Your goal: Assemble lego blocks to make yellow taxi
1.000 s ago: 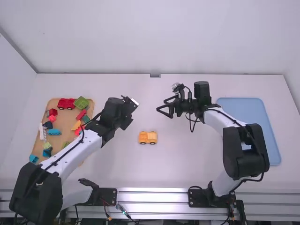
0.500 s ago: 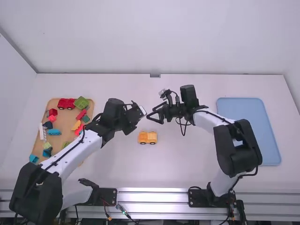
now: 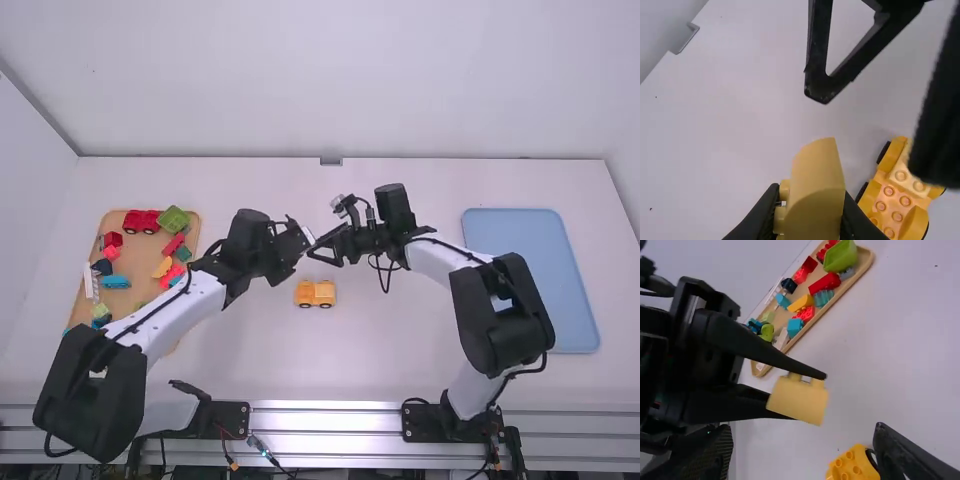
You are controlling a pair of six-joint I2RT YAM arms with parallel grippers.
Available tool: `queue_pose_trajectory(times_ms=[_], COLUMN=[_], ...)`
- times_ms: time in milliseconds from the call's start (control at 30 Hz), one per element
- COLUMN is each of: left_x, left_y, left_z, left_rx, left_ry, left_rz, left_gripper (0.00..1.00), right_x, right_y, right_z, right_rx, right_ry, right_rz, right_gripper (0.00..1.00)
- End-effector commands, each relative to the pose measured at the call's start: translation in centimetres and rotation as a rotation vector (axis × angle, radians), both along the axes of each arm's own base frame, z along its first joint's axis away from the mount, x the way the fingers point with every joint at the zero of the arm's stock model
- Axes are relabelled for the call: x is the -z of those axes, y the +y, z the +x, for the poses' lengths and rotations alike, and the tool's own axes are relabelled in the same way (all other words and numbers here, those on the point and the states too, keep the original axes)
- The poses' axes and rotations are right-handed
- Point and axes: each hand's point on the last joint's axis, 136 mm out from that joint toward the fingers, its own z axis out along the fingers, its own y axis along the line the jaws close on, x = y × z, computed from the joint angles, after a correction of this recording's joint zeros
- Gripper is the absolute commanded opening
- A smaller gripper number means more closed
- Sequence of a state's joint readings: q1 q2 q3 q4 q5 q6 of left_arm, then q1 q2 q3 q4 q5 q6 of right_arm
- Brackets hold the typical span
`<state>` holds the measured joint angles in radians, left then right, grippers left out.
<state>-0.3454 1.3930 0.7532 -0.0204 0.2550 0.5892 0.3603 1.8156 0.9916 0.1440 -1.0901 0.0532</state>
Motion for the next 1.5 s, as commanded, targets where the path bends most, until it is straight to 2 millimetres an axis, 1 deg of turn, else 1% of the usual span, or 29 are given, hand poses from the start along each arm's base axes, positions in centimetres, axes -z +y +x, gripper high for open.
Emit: queue_pose_trajectory(times_ms=[0, 67, 133, 267, 467, 600, 700, 767, 833, 1033, 1133, 1233, 1300, 1400, 1467], left_x=[0.6, 0.6, 0.4, 0.2, 0.3, 0.2, 0.0, -0.1, -0.1, -0.1, 0.0, 0.4, 1.0, 1.6, 1.7], left_y=[-0.4, -0.7, -1.2, -2.1, -1.8, -1.8, -2.0, -2.0, -2.1, -2.0, -2.1, -2.3, -2.2, -2.5, -2.5], left_z=[-0.3, -0.4, -0.5, -0.7, -0.3, -0.2, -0.2, -0.1, -0.1, -0.1, -0.1, 0.2, 0.5, 0.6, 0.5], left_rx=[0.023, 0.032, 0.044, 0.068, 0.032, 0.033, 0.039, 0.038, 0.039, 0.038, 0.039, 0.041, 0.033, 0.041, 0.042], left_ry=[0.012, 0.011, 0.003, -0.02, -0.041, -0.045, -0.053, -0.057, -0.057, -0.057, -0.055, -0.055, -0.05, -0.043, -0.041], left_rz=[-0.002, -0.008, -0.009, -0.001, 0.042, 0.04, 0.032, 0.03, 0.031, 0.03, 0.031, 0.031, 0.035, 0.037, 0.038], left_gripper=[0.02, 0.02, 0.02, 0.02, 0.02, 0.02, 0.02, 0.02, 0.02, 0.02, 0.03, 0.04, 0.04, 0.02, 0.02], right_x=[-0.6, -0.4, 0.2, 0.2, 0.2, 0.1, 0.1, 0.1, 0.1, 0.2, 0.2, 0.1, 0.1, 0.1, 0.1], right_y=[0.2, 0.2, -0.1, 0.2, 0.2, 0.2, 0.7, 0.7, 0.7, 0.7, 1.3, 1.6, 1.7, 1.7, 1.7], right_z=[0.5, 0.7, 1.5, 1.2, 1.2, 1.2, 0.8, 0.8, 0.8, 0.7, 0.3, 0.0, -0.1, 0.0, 0.0], right_rx=[-0.004, 0.014, 0.068, 0.059, 0.06, 0.057, 0.044, 0.044, 0.044, 0.043, 0.028, 0.017, 0.015, 0.018, 0.017], right_ry=[-0.013, -0.01, 0.013, 0.014, 0.014, 0.018, 0.018, 0.018, 0.018, 0.022, 0.017, 0.013, 0.013, 0.013, 0.013], right_rz=[0.012, -0.002, -0.04, -0.039, -0.038, -0.036, -0.036, -0.036, -0.036, -0.038, -0.039, -0.037, -0.038, -0.038, -0.038], right_gripper=[0.72, 0.71, 0.69, 0.67, 0.65, 0.59, 0.53, 0.47, 0.45, 0.45, 0.45, 0.46, 0.46, 0.46, 0.47])
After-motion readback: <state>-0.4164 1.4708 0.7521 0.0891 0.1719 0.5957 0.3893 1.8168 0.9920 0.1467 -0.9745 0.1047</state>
